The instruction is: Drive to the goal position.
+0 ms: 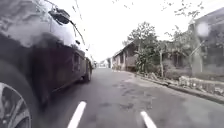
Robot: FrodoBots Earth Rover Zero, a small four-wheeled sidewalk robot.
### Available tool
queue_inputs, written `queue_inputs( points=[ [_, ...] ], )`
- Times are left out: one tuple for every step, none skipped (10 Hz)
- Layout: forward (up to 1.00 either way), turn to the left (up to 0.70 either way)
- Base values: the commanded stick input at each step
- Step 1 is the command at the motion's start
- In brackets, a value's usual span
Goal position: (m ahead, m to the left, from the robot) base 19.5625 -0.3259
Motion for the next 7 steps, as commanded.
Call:
queue_inputs(
  points=[
    [0.7,0.0],
    [0.7,0.0],
    [0.7,0.0],
    [0.7,0.0],
    [0.7,0.0],
    [0.7,0.0],
    [0.7,0.0]
  ],
)
